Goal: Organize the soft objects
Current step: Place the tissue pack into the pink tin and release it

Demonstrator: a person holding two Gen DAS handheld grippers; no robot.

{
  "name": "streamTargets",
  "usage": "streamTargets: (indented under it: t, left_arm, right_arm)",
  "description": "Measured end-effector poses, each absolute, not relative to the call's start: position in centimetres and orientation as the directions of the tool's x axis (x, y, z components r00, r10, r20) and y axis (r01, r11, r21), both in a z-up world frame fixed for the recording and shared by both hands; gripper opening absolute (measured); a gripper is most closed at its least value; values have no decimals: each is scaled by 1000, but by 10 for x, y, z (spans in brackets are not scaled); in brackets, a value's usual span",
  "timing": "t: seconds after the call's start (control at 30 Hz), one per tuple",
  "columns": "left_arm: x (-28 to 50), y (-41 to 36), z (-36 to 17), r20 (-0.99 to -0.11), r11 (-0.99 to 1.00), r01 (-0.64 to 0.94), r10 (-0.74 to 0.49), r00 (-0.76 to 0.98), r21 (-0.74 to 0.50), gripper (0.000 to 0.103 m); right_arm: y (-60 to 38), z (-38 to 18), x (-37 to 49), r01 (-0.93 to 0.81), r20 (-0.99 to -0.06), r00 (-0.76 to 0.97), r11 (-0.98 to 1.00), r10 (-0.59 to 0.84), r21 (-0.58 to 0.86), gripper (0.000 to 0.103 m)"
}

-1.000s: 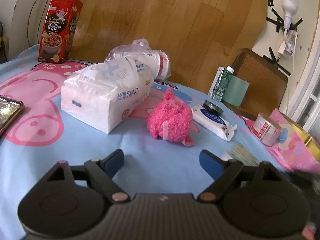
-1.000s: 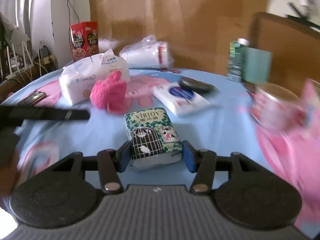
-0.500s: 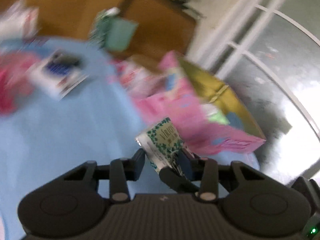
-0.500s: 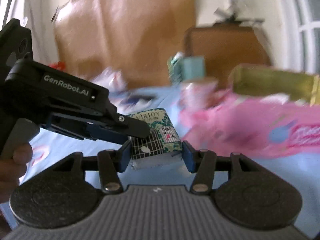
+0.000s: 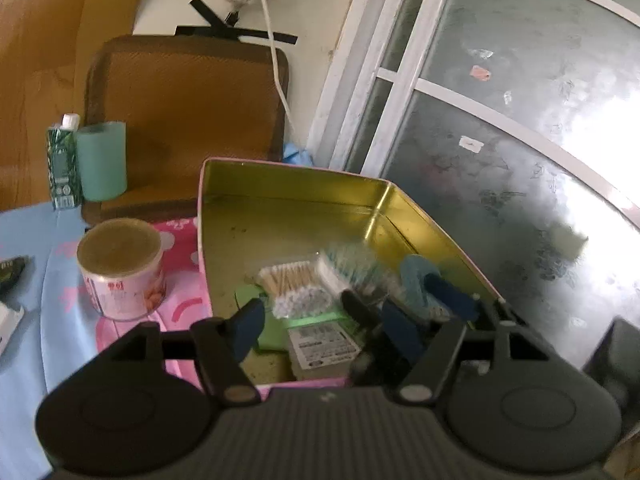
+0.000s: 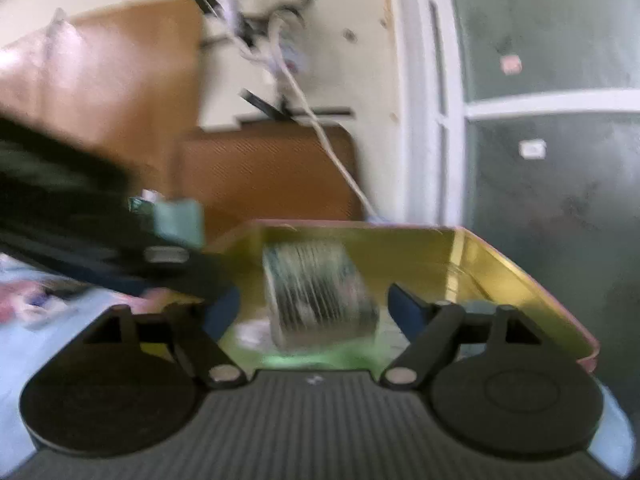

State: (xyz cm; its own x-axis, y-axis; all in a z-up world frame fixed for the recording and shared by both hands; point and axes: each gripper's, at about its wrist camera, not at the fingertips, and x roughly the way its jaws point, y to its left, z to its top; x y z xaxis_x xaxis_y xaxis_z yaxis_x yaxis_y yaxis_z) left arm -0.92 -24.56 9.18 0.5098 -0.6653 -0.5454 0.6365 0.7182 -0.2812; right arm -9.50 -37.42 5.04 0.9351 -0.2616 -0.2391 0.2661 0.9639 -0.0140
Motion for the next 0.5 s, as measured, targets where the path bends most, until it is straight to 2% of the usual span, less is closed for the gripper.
streamTargets:
  t: [0.07, 0.17, 0.27, 0.5]
  left_arm:
    - [-11, -241, 91, -542, 724, 636, -659, 522, -267, 67]
    - [-6, -228, 92, -536, 741, 610, -648, 541, -281, 67]
    - [4, -214, 91, -534, 750, 574, -649, 541, -329, 67]
    - [10, -194, 84, -547, 756, 537, -648, 530, -375, 69]
  right_arm:
    - [-391, 51, -105, 248, -233, 943, 969, -237, 21, 81]
    - [-400, 57, -122, 173, -277, 948, 984, -154, 42, 58]
    - [-405, 62, -129, 59, -372, 928, 995, -23, 86, 44]
    - [-445, 83, -70, -56, -658, 698, 938, 283, 343, 43]
